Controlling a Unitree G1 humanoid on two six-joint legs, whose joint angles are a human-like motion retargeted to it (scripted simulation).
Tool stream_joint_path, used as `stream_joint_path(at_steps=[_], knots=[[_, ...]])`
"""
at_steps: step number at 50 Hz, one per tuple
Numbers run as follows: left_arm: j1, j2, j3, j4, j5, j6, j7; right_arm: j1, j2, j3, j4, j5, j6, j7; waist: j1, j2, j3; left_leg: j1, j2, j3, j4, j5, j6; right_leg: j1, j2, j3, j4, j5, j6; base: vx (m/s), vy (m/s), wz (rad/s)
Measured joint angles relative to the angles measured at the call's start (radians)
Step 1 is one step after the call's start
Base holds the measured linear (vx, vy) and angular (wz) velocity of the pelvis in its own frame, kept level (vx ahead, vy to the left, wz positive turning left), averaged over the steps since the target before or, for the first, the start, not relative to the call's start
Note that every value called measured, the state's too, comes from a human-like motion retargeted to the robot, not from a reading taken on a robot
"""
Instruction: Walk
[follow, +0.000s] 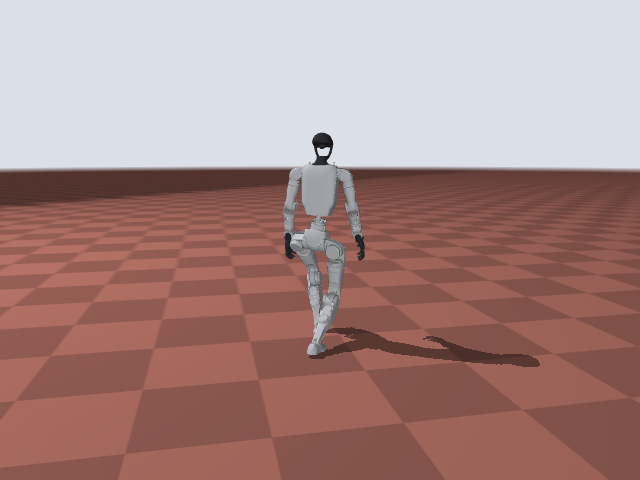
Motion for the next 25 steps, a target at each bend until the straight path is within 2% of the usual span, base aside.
stream_joint_path(at_steps=[2, 5, 7, 9, 13, 15, 18, 25], knots=[[0.000, 0.005, -0.001, 0.027, -0.024, 0.003, -0.008, 0.015, 0.012, -0.003, 0.028, 0.006, 0.002, 0.014, -0.009, -0.063, 0.000, 0.058, -0.087, 0.019, -0.040, 0.010, 0.031, 0.010, -0.074, 0.027, 0.094, 0.056, 0.049, 0.58, 0.05, 0.47], [0.003, 0.001, -0.004, 0.050, -0.044, 0.010, -0.017, 0.040, 0.022, 0.002, 0.055, 0.019, 0.011, 0.041, -0.036, -0.123, -0.005, 0.130, -0.193, 0.020, -0.105, 0.010, 0.067, -0.038, -0.146, 0.069, 0.272, 0.241, 0.133, 0.53, 0.05, 0.54], [-0.002, 0.003, -0.007, 0.051, -0.043, 0.013, -0.021, 0.047, 0.021, 0.005, 0.059, 0.023, 0.017, 0.055, -0.058, -0.141, -0.006, 0.188, -0.241, 0.008, -0.159, 0.003, 0.083, -0.106, -0.192, 0.085, 0.399, 0.353, 0.158, 0.53, 0.05, 0.41], [-0.007, 0.007, -0.014, 0.044, -0.033, 0.015, -0.019, 0.054, 0.018, 0.007, 0.057, 0.023, 0.020, 0.061, -0.085, -0.146, -0.003, 0.243, -0.273, -0.010, -0.187, -0.016, 0.089, -0.181, -0.234, 0.095, 0.501, 0.385, 0.149, 0.53, 0.05, 0.40], [-0.028, 0.019, -0.025, 0.019, -0.007, 0.019, -0.003, 0.063, 0.005, 0.006, 0.047, 0.019, 0.022, 0.055, -0.139, -0.121, 0.011, 0.376, -0.306, -0.068, -0.243, -0.060, 0.083, -0.343, -0.281, 0.113, 0.568, 0.297, 0.080, 0.55, 0.05, 0.28], [-0.055, 0.028, -0.017, 0.003, 0.003, 0.023, 0.005, 0.057, -0.007, 0.005, 0.039, 0.017, 0.025, 0.053, -0.157, -0.072, 0.021, 0.468, -0.285, -0.119, -0.307, -0.084, 0.076, -0.420, -0.243, 0.106, 0.507, 0.256, 0.048, 0.59, 0.03, 0.17], [-0.080, 0.036, -0.018, -0.014, 0.015, 0.016, 0.013, 0.064, -0.012, 0.000, 0.039, 0.015, 0.030, 0.049, -0.181, -0.024, 0.037, 0.549, -0.256, -0.172, -0.304, -0.150, 0.076, -0.509, -0.180, 0.104, 0.357, 0.220, 0.043, 0.58, 0.01, 0.22], [-0.125, 0.049, -0.027, -0.014, 0.042, -0.010, 0.002, 0.069, -0.011, -0.019, 0.072, 0.020, 0.043, 0.057, -0.155, 0.090, 0.026, 0.643, -0.133, -0.233, -0.248, -0.299, 0.072, -0.611, 0.040, 0.104, -0.179, 0.287, 0.122, 0.55, -0.03, -0.05]])
